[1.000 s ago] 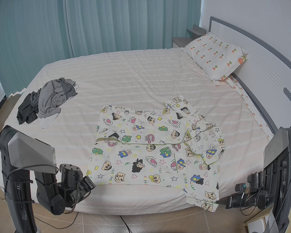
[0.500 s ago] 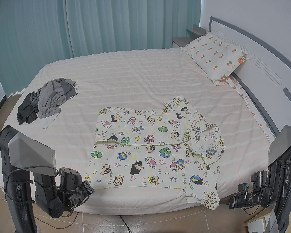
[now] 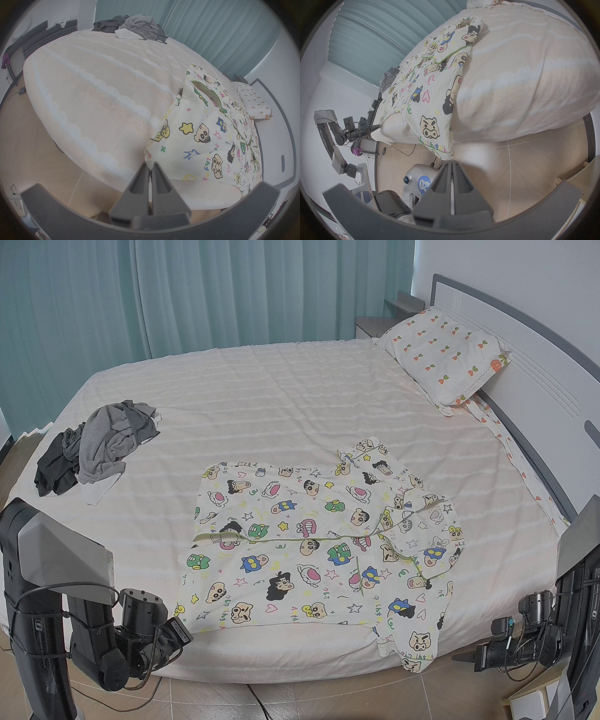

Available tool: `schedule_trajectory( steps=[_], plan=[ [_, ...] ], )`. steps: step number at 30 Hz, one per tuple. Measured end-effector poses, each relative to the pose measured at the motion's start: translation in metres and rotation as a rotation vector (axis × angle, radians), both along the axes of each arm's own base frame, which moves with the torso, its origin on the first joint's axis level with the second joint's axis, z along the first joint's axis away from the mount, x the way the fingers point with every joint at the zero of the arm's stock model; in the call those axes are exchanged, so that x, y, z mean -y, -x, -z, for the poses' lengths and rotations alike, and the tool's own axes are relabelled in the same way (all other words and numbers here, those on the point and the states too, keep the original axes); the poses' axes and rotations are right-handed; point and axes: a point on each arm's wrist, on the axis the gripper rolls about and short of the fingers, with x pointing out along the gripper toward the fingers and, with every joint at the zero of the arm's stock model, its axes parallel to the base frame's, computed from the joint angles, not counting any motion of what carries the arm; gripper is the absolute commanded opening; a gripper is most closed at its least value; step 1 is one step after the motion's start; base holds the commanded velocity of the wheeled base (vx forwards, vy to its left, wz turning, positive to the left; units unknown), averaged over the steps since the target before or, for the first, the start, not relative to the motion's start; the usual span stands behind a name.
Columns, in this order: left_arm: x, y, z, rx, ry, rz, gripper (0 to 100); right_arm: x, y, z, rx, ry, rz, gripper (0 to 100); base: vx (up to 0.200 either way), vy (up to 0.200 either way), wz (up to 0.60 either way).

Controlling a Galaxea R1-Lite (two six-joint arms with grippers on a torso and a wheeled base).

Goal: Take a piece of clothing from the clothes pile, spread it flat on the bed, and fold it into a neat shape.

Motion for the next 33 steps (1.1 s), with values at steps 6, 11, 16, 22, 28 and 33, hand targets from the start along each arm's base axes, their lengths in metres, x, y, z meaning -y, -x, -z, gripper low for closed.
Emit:
schedule_trajectory(
  steps=[6, 11, 16, 22, 28, 33],
  plan=[
    [0.0, -0.001, 0.001, 0.001, 0.001, -0.001, 0, -0.002, -0.005, 0.0, 0.051, 0.004, -0.013, 100, 0.0, 0.0, 0.0],
    [0.0, -0.001, 0.001, 0.0, 0.001, -0.001, 0, -0.006, -0.011, 0.003, 0.114, 0.007, -0.029, 100, 0.0, 0.0, 0.0],
    [0.0, -0.003, 0.001, 0.007, 0.004, -0.005, 0, -0.017, -0.013, 0.011, 0.097, 0.006, -0.075, 100, 0.0, 0.0, 0.0],
    [0.0, -0.006, 0.001, 0.016, 0.007, -0.01, 0, -0.034, -0.026, 0.017, 0.124, -0.002, -0.122, 100, 0.0, 0.0, 0.0],
    [0.0, -0.008, 0.001, 0.02, 0.008, -0.012, 0, -0.043, -0.038, 0.018, 0.165, -0.03, -0.153, 100, 0.0, 0.0, 0.0],
    [0.0, -0.01, 0.001, 0.025, 0.01, -0.012, 0, -0.045, -0.046, 0.021, 0.17, -0.04, -0.158, 100, 0.0, 0.0, 0.0]
  ],
)
